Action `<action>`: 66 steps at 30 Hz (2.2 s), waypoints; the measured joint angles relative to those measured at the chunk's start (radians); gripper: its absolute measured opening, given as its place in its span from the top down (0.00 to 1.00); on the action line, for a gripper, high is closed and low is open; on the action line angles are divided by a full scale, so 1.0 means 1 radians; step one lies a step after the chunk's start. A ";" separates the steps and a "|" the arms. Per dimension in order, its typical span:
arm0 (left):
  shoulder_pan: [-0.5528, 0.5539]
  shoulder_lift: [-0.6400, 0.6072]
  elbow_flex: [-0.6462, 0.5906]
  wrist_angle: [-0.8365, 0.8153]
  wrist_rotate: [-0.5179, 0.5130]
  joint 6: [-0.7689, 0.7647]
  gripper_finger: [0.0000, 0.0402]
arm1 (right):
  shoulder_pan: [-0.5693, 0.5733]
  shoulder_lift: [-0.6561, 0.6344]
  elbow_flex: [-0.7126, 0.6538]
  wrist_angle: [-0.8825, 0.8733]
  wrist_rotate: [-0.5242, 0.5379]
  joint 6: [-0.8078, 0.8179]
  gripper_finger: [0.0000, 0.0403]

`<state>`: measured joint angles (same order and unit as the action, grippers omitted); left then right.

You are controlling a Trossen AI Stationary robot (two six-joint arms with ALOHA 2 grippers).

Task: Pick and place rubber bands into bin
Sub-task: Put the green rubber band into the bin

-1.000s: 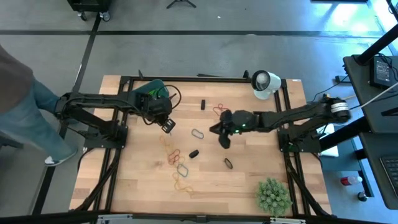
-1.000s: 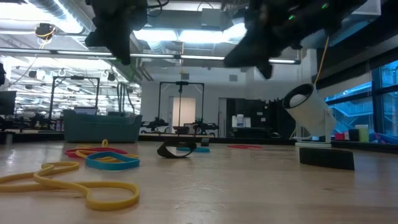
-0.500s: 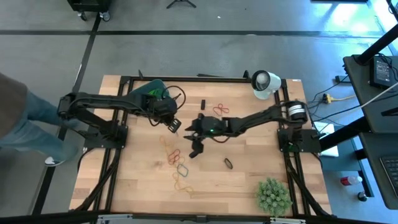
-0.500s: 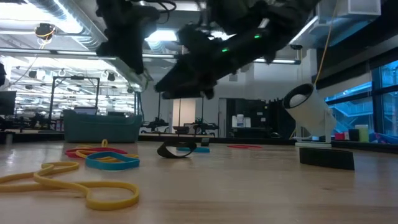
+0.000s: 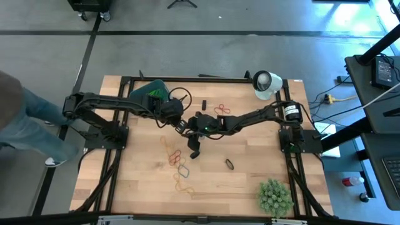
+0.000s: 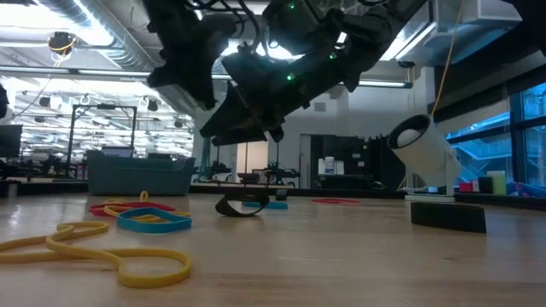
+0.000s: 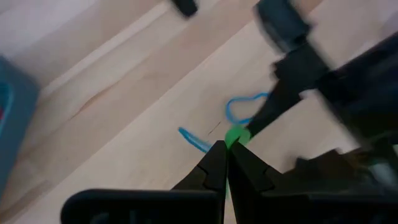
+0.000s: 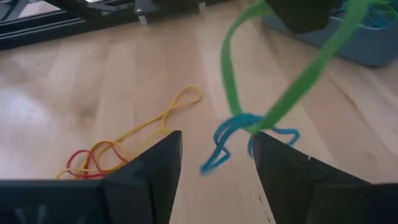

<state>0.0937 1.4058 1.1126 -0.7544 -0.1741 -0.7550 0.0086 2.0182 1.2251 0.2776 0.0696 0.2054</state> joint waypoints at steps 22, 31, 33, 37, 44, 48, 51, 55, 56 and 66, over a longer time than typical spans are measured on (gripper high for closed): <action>0.005 0.207 -0.116 -0.104 0.062 -0.027 0.61 | -0.002 -0.039 -0.002 -0.498 -0.022 0.156 0.51; 0.005 0.157 -0.119 -0.057 0.060 -0.059 0.56 | 0.009 -0.145 -0.032 -0.610 -0.018 0.130 0.51; 0.005 0.157 -0.119 -0.052 0.052 -0.072 0.56 | 0.012 -0.168 -0.059 -0.608 -0.018 0.133 0.51; 0.005 0.170 -0.133 -0.009 0.053 -0.073 0.59 | 0.023 -0.205 -0.120 -0.573 -0.018 0.160 0.51; 0.008 0.231 -0.148 0.018 0.067 -0.090 0.65 | 0.048 -0.222 -0.167 -0.554 -0.018 0.184 0.51; 0.011 0.287 -0.148 0.032 0.064 -0.088 0.66 | 0.061 -0.222 -0.167 -0.554 -0.018 0.183 0.51; 0.016 0.327 -0.148 0.032 0.063 -0.084 0.67 | 0.073 -0.222 -0.167 -0.556 -0.018 0.182 0.51; 0.013 0.352 -0.142 0.040 0.042 -0.091 0.72 | 0.087 -0.222 -0.167 -0.564 -0.018 0.178 0.51; 0.013 0.353 -0.142 0.044 0.045 -0.095 0.75 | 0.090 -0.222 -0.167 -0.567 -0.018 0.178 0.51; 0.011 0.257 -0.124 0.032 0.034 -0.122 0.99 | 0.098 -0.222 -0.167 -0.597 -0.020 0.158 0.51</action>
<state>0.1051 1.6625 0.9886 -0.7222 -0.1402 -0.8768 0.1062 1.7962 1.0580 -0.3191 0.0500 0.3637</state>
